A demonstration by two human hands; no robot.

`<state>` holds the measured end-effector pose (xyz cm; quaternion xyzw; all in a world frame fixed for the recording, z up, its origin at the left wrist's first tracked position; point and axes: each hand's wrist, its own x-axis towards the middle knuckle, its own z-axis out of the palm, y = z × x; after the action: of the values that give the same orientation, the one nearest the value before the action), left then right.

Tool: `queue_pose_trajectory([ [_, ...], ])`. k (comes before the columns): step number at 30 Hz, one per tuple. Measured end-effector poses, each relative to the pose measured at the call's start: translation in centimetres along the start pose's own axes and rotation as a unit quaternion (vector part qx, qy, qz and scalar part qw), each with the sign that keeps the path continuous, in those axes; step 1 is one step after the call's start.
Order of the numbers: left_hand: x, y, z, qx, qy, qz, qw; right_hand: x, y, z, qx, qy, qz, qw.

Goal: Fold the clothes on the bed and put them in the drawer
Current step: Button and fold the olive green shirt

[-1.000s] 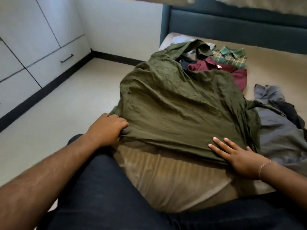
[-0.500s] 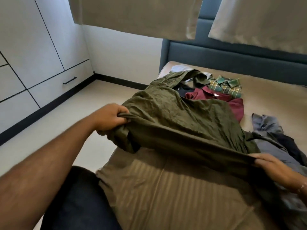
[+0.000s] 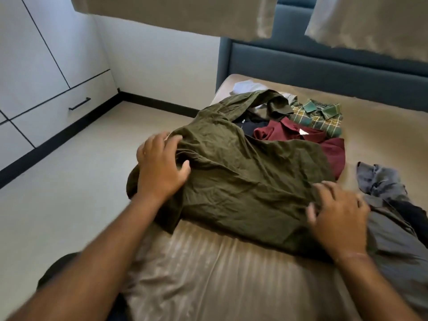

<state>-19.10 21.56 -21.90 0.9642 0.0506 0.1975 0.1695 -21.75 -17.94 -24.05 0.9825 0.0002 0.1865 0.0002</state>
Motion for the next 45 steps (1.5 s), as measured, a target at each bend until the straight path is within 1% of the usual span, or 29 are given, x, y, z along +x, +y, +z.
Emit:
queue_pose_trajectory([
  [1,-3.6,0.8,-0.3,-0.057,0.064,0.021,0.996,-1.8,-2.2,-0.4,0.047,0.016,-0.03,0.998],
  [3,-9.8,1.4,0.1,-0.15,0.117,0.011,0.982,-4.7,-7.0,0.2,0.182,-0.009,-0.067,0.981],
  [5,-12.8,0.4,1.5,-0.239,0.128,-0.144,0.952,-6.9,-11.9,1.4,0.347,-0.095,-0.039,0.932],
  [7,-12.3,-2.2,2.9,-0.295,0.131,-0.351,0.879,-7.9,-16.4,2.8,0.499,-0.187,0.039,0.845],
  [8,-11.8,-3.6,3.3,-0.319,0.111,-0.414,0.845,-8.0,-18.4,3.3,0.55,-0.218,0.073,0.803],
  [10,-11.0,-6.2,3.8,-0.407,0.066,-0.445,0.795,-7.8,-22.1,4.1,0.603,-0.256,0.111,0.747],
  [11,-10.7,-6.8,4.1,-0.44,0.039,-0.438,0.783,-7.4,-23.5,4.1,0.611,-0.266,0.119,0.736],
  [12,-10.6,-7.1,4.4,-0.447,0.019,-0.417,0.791,-7.1,-24.8,4.3,0.614,-0.267,0.127,0.732],
  [14,-10.6,-6.3,3.8,-0.377,0.019,-0.365,0.851,-6.3,-26.7,4.3,0.6,-0.265,0.144,0.741],
  [16,-10.8,-5.6,2.8,-0.274,0.095,-0.291,0.912,-6.0,-27.4,3.7,0.578,-0.271,0.13,0.758],
  [18,-11.0,-4.7,1.0,-0.266,0.171,-0.185,0.93,-6.0,-27.5,3.4,0.588,-0.29,0.096,0.749],
  [19,-11.1,-4.4,0.1,-0.283,0.177,-0.143,0.932,-6.0,-27.6,2.7,0.618,-0.288,0.097,0.725],
  [21,-10.8,-3.8,-1.8,-0.336,0.173,-0.109,0.919,-6.0,-27.5,1.1,0.716,-0.267,0.126,0.633],
  [22,-10.4,-3.6,-2.8,-0.362,0.174,-0.116,0.909,-5.7,-27.3,0.0,0.757,-0.249,0.139,0.587],
  [24,-9.6,-3.5,-4.2,-0.427,0.152,-0.163,0.877,-5.0,-26.7,-1.9,0.805,-0.227,0.17,0.521],
  [25,-9.2,-3.5,-4.7,-0.498,0.112,-0.196,0.837,-4.5,-26.3,-2.5,0.826,-0.225,0.195,0.478],
  [27,-8.6,-3.2,-5.7,-0.678,-0.028,-0.224,0.7,-3.7,-25.0,-3.8,0.862,-0.249,0.256,0.361],
  [28,-8.7,-2.7,-6.0,-0.72,-0.08,-0.218,0.655,-3.5,-24.1,-4.2,0.871,-0.26,0.276,0.312],
  [29,-8.7,-2.3,-5.7,-0.72,-0.102,-0.201,0.656,-3.3,-23.3,-4.3,0.879,-0.274,0.281,0.27],
  [31,-9.0,-1.3,-4.5,-0.656,-0.121,-0.163,0.727,-3.5,-21.5,-4.4,0.885,-0.273,0.29,0.241],
  [32,-9.3,-0.8,-3.6,-0.616,-0.14,-0.147,0.761,-3.8,-20.8,-4.3,0.891,-0.255,0.29,0.238],
  [33,-9.7,-0.3,-3.0,-0.601,-0.167,-0.15,0.767,-4.4,-20.2,-3.9,0.892,-0.231,0.289,0.258],
  [34,-10.1,0.2,-2.5,-0.605,-0.197,-0.179,0.75,-5.2,-19.8,-3.4,0.884,-0.22,0.28,0.303],
  [36,-11.1,1.1,-1.7,-0.623,-0.27,-0.209,0.704,-7.0,-19.3,-1.5,0.827,-0.239,0.258,0.439],
  [38,-11.7,2.2,-1.3,-0.622,-0.292,-0.171,0.706,-7.7,-19.0,-0.2,0.774,-0.234,0.32,0.493],
  [39,-11.7,2.6,-1.1,-0.629,-0.291,-0.149,0.705,-7.7,-18.4,0.2,0.776,-0.239,0.336,0.477],
  [40,-11.6,3.2,-0.9,-0.64,-0.288,-0.134,0.7,-7.8,-17.7,-0.1,0.797,-0.24,0.35,0.43],
  [43,-10.8,5.6,0.1,-0.665,-0.243,-0.148,0.69,-7.7,-16.0,-2.8,0.821,-0.273,0.381,0.328],
  [45,-10.3,7.9,0.6,-0.696,-0.231,-0.197,0.651,-7.2,-14.7,-3.5,0.797,-0.28,0.433,0.314],
])
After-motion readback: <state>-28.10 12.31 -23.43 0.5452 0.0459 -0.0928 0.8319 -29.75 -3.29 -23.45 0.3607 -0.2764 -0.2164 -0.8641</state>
